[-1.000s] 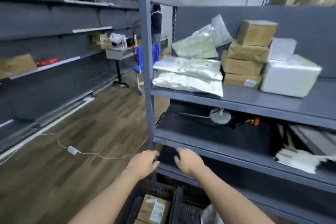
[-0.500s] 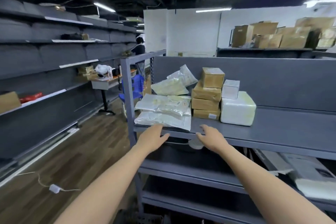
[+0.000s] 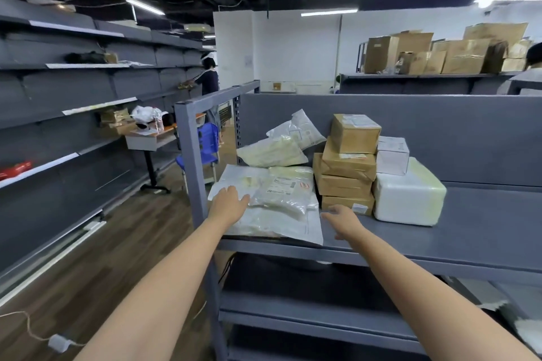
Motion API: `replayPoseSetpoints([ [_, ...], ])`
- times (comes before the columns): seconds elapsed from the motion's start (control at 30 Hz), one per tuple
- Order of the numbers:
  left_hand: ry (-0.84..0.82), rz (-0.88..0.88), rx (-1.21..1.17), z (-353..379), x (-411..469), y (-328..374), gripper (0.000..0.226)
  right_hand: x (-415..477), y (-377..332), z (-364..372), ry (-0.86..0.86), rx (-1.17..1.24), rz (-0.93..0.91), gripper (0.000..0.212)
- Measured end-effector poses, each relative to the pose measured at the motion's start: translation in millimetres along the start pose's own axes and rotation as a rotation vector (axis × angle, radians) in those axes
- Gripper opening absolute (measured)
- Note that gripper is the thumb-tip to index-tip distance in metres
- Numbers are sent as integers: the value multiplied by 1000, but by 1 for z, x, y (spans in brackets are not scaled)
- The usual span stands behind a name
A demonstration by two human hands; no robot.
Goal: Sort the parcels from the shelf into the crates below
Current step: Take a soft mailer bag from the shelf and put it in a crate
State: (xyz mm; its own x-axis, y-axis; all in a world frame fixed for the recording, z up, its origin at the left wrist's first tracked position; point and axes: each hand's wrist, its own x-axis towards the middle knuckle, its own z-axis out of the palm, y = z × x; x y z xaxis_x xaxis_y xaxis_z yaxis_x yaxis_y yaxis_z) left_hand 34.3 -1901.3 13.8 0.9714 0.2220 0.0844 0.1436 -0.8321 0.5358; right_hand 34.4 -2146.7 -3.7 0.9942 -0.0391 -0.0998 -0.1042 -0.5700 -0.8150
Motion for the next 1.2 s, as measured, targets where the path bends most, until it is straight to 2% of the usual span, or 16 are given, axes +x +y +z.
replayPoseSetpoints([
  [0.13,-58,-5,-30,7,39,-7,56,39,-9,18,-21,182,121,49],
  [0.4,-244,60,-166,28,78,22,54,91,-30,40,-28,411,195,55],
  [0.67,-202,-31,-263,32,97,23,47,103,-39,41,-21,489,278,60],
  [0.73,-199,-39,-304,33,99,24,23,102,-38,39,-28,530,270,53],
  [0.77,-171,-40,-321,34,99,25,23,102,-38,37,-45,572,258,43],
  [0.83,-134,-54,-363,35,100,27,39,100,-39,32,-86,667,244,22],
  [0.87,-127,-64,-397,35,98,28,42,99,-39,29,-101,706,235,19],
  [0.93,-144,-74,-456,34,94,31,43,99,-39,24,-115,747,205,21],
  [1.07,-174,-106,-642,35,88,31,39,97,-36,20,-133,737,145,53],
  [1.2,-157,-75,-735,25,85,36,23,87,-41,9,-126,767,81,57],
])
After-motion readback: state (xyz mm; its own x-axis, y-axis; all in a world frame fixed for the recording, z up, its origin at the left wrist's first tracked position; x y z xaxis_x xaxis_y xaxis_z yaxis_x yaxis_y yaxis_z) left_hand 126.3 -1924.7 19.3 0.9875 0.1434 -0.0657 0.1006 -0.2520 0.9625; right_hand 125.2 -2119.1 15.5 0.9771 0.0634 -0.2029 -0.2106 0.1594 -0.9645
